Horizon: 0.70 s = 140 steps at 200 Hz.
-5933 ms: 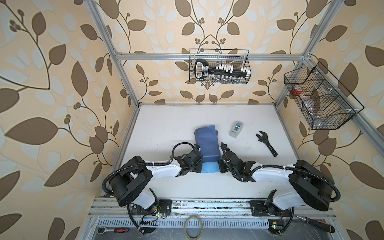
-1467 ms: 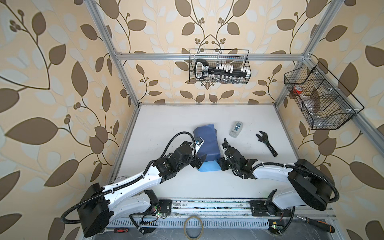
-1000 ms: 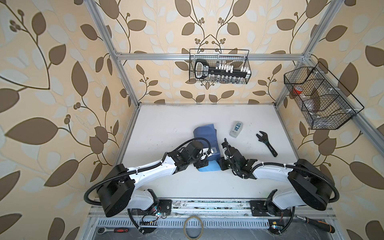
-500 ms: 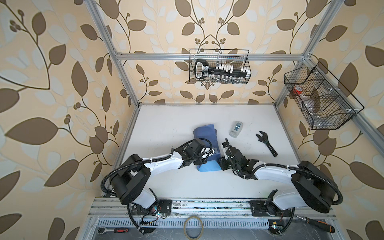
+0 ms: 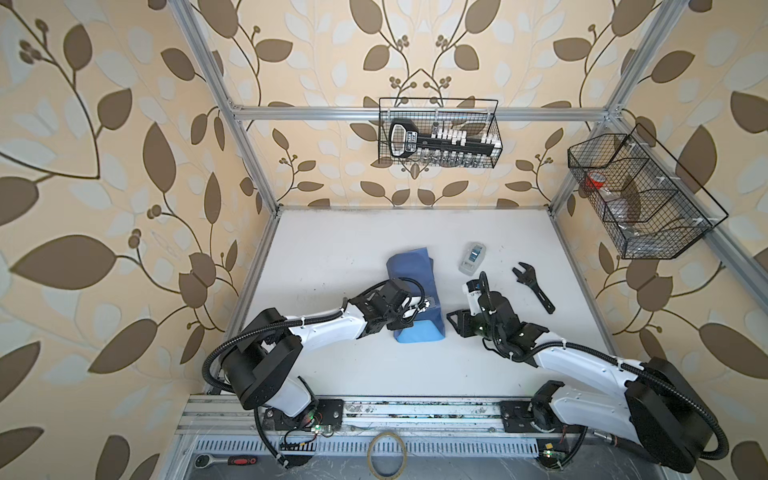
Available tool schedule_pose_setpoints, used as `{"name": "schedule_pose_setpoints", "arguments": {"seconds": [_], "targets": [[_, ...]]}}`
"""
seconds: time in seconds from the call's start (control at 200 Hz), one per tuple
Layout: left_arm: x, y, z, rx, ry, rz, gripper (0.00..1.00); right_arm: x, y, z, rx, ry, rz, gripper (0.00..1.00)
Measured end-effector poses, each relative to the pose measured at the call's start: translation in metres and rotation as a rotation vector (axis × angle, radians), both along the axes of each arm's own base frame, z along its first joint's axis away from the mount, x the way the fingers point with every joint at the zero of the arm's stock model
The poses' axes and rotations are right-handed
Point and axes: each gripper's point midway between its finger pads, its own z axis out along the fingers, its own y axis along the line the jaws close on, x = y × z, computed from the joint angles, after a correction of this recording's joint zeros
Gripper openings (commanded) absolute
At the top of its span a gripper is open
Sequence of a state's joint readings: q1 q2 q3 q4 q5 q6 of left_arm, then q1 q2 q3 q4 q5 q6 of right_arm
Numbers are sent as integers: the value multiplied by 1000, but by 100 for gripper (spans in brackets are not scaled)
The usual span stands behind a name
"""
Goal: Wrap the gift box in paper
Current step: 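Lift the paper end with the left gripper while the right gripper pinches the box edge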
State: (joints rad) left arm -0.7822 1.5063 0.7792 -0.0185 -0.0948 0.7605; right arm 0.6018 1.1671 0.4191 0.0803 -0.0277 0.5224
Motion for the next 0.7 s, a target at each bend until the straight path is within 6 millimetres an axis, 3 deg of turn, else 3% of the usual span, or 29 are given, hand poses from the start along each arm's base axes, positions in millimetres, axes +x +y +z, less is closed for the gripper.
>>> {"name": "schedule_pose_setpoints", "arguments": {"seconds": [0.19,0.335,0.7], "targets": [[4,-1,-1,8,-18,6,72,0,-4,-26,-48,67,-27,30],[4,-1,-1,11,-21,3,72,-4,4,-44,-63,104,-7,29],[4,0,-2,15,-23,-1,73,-2,31,-42,18,93,46,27]]}}
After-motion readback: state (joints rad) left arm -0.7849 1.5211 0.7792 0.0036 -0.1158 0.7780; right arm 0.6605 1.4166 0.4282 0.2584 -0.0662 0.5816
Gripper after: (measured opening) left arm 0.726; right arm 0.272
